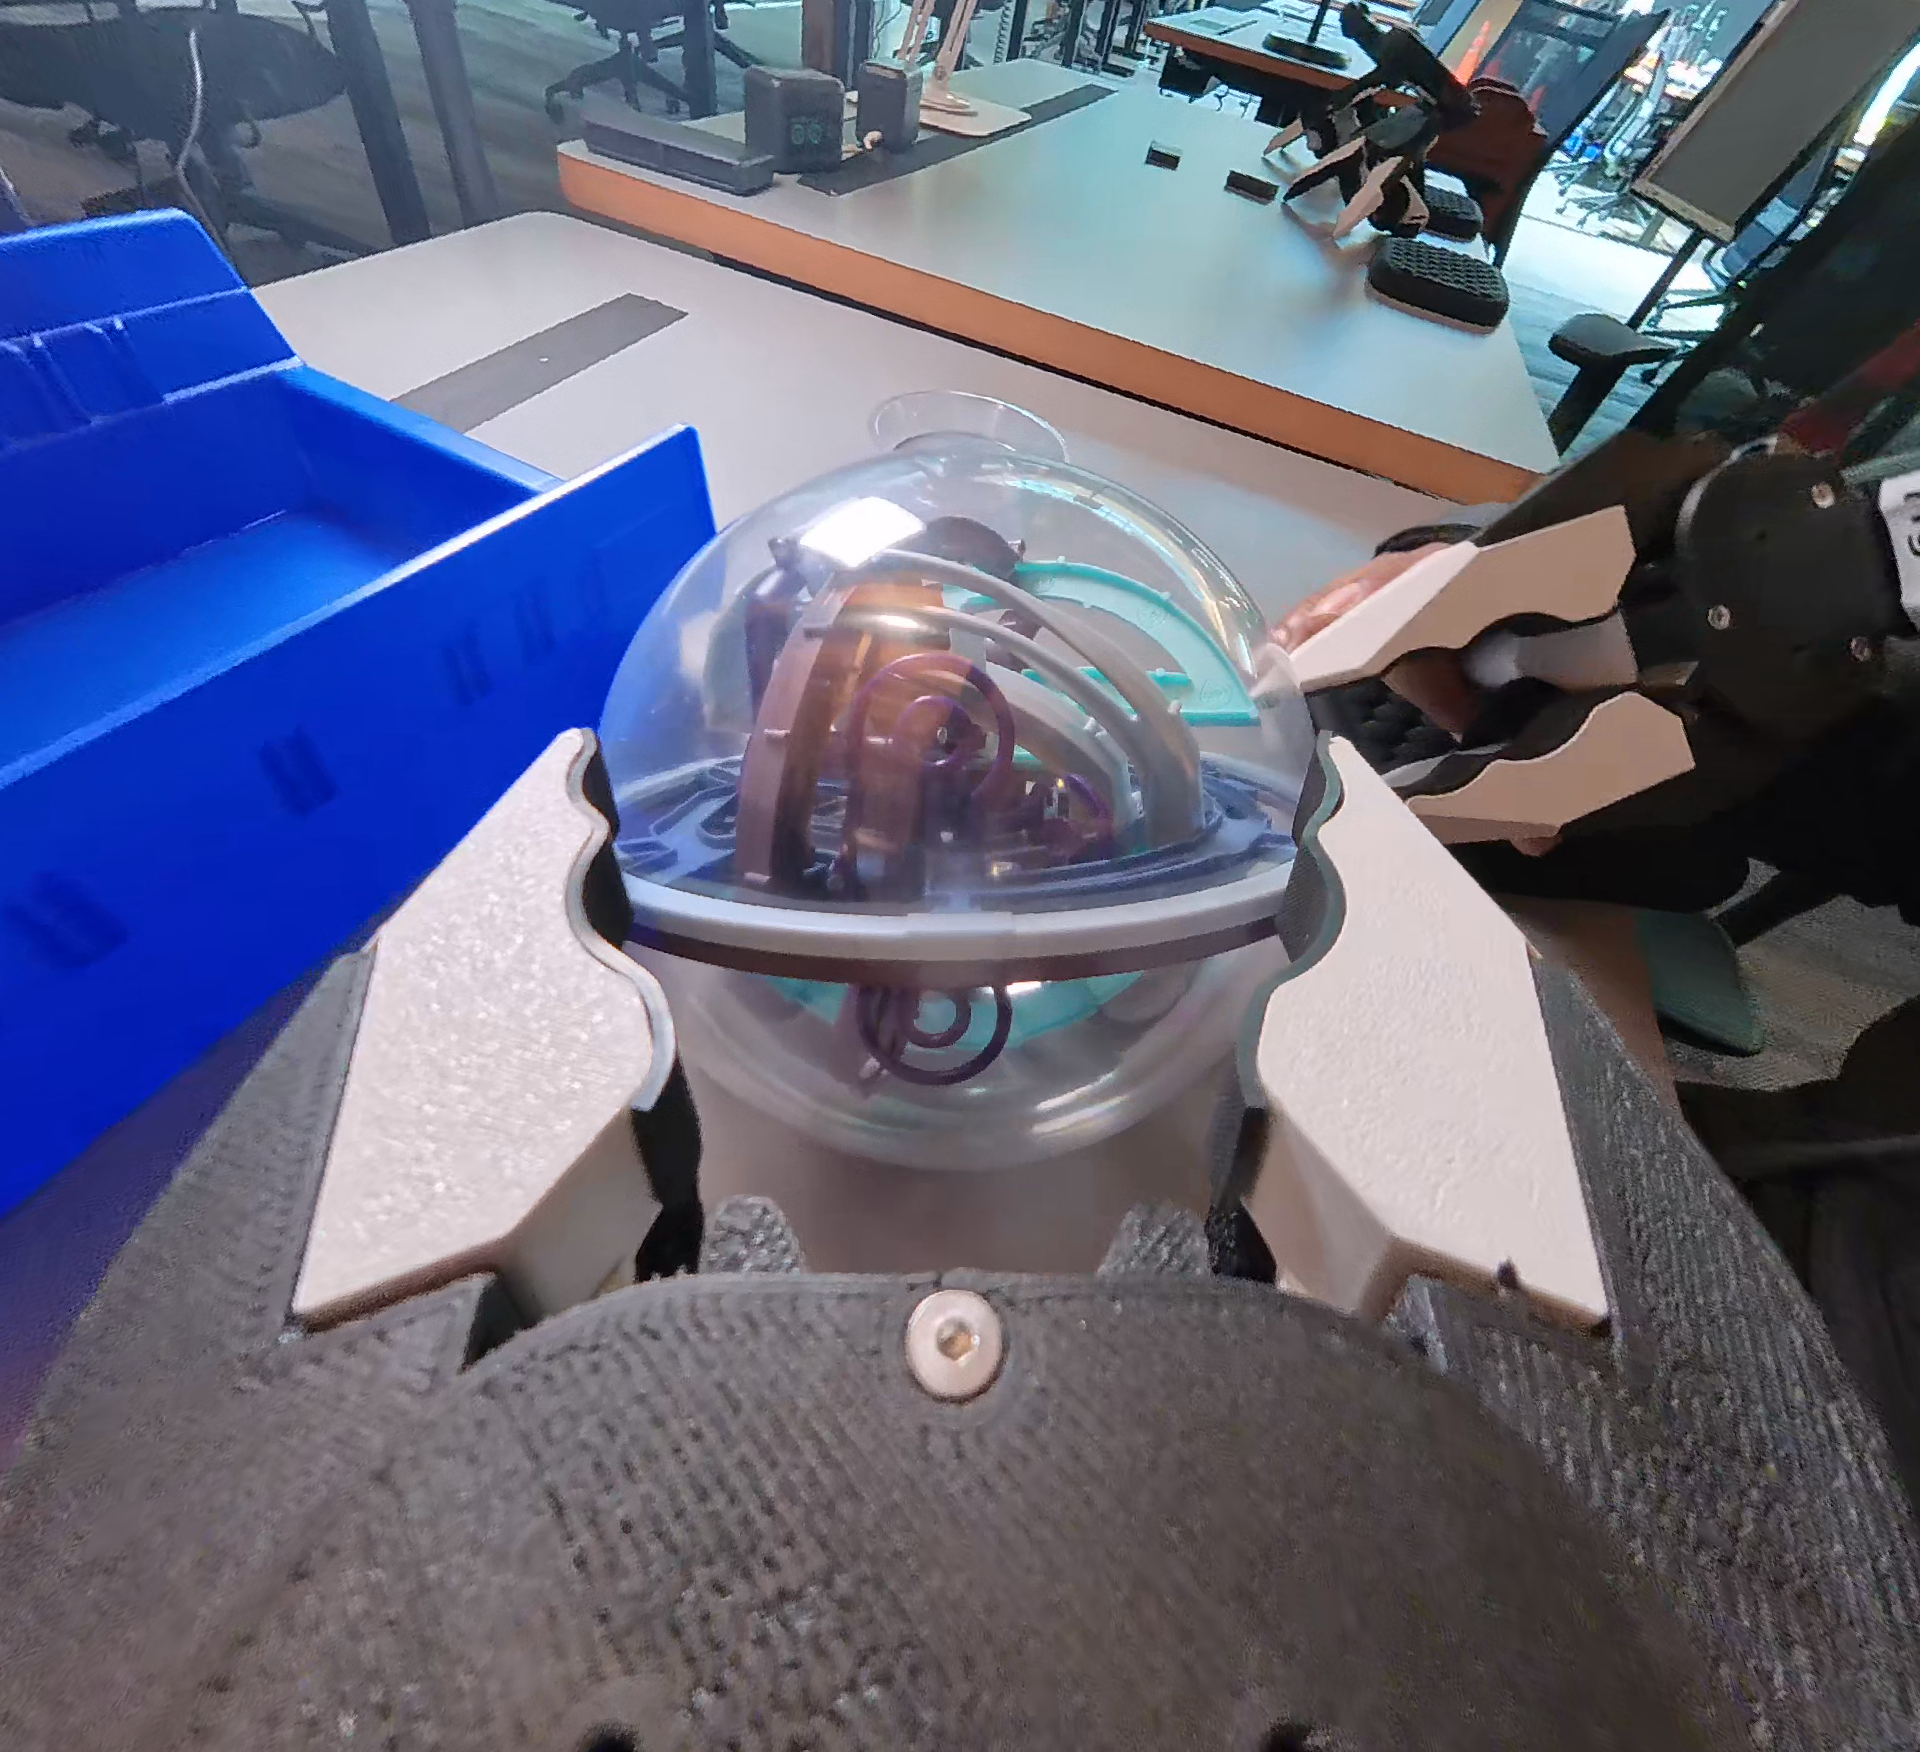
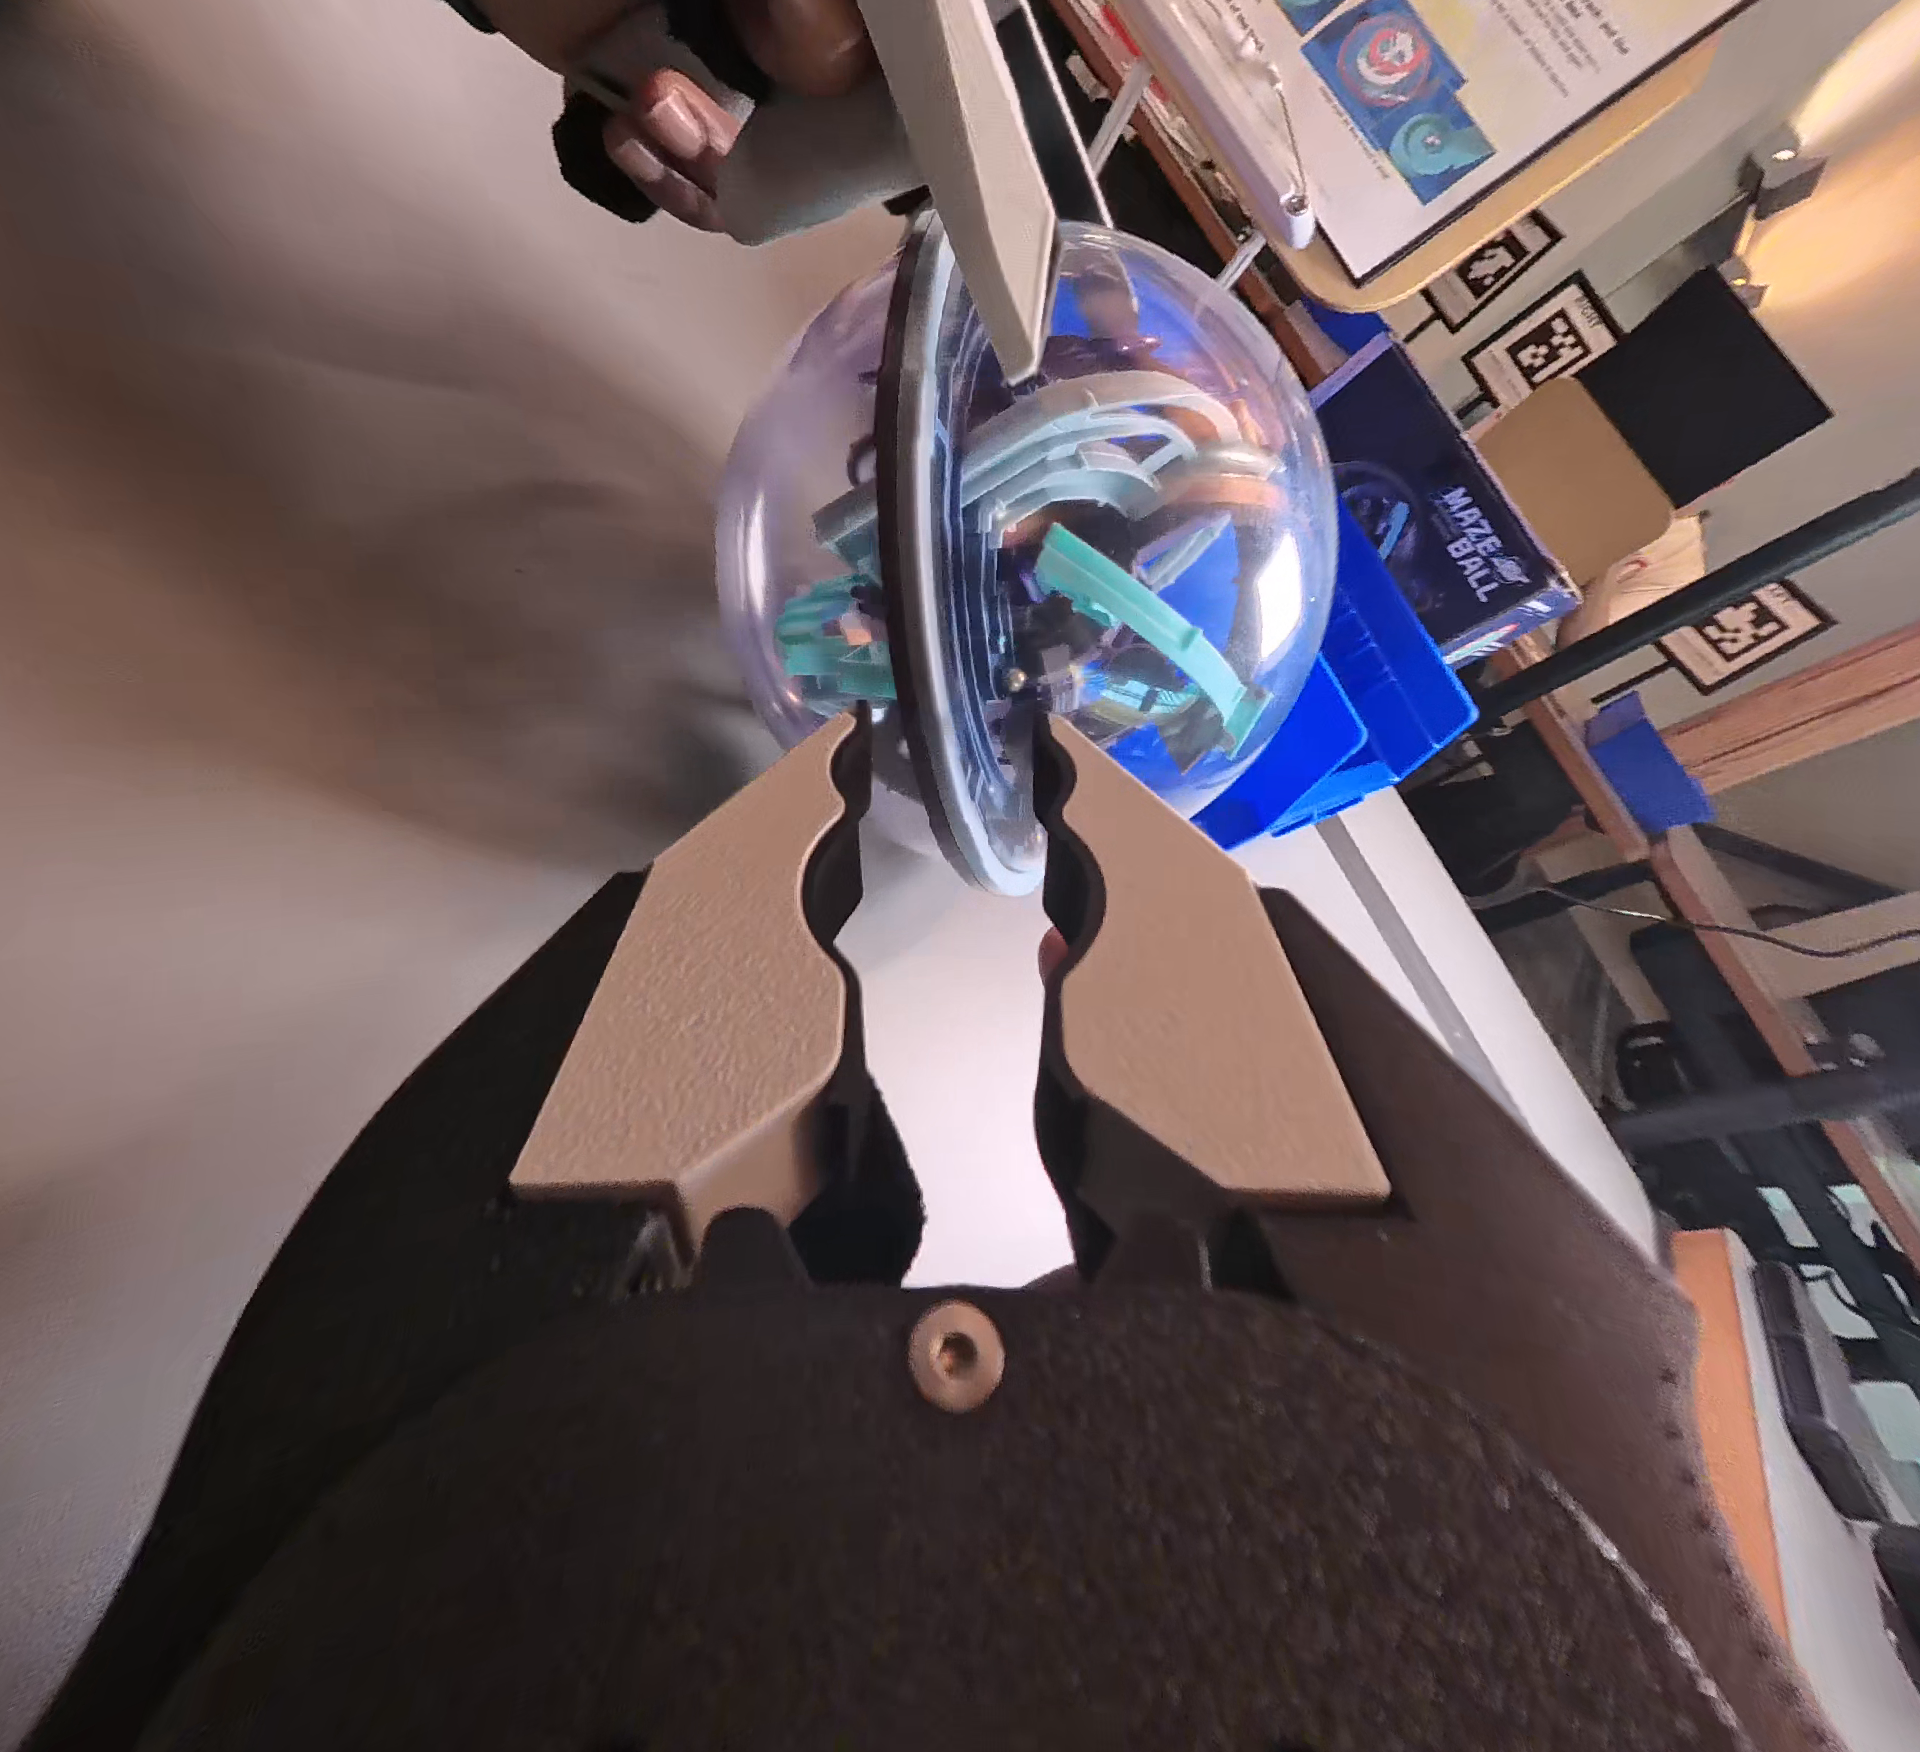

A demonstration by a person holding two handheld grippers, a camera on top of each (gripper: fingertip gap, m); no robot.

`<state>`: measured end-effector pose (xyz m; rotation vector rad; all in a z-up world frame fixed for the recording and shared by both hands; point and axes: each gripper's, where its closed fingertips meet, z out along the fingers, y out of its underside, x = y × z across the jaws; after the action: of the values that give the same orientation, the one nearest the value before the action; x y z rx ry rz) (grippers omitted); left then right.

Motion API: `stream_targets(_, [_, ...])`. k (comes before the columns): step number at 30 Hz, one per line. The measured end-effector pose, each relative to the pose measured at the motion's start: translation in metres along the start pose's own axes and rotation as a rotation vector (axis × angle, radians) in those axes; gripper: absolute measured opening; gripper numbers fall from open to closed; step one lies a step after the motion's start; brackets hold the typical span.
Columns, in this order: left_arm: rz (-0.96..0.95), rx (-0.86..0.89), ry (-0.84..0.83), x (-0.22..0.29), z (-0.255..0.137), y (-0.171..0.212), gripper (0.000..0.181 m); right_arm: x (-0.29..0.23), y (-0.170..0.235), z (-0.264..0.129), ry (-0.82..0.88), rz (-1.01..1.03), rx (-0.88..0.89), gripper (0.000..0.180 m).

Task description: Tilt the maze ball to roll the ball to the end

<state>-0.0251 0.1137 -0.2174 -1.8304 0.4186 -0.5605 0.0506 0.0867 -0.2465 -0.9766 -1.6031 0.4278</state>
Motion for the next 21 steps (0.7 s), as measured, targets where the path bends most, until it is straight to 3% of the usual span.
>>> stream_targets(7, [-0.069, -0.022, -0.050, -0.006, 0.006, -0.003, 0.129, 0.007, -0.002, 0.004, 0.081, -0.062, -0.002, 0.007])
stream_targets(21, [-0.136, -0.075, -0.027, -0.017, 0.011, -0.005, 0.129, 0.018, -0.003, 0.009, 0.017, 0.056, 0.023, 0.006])
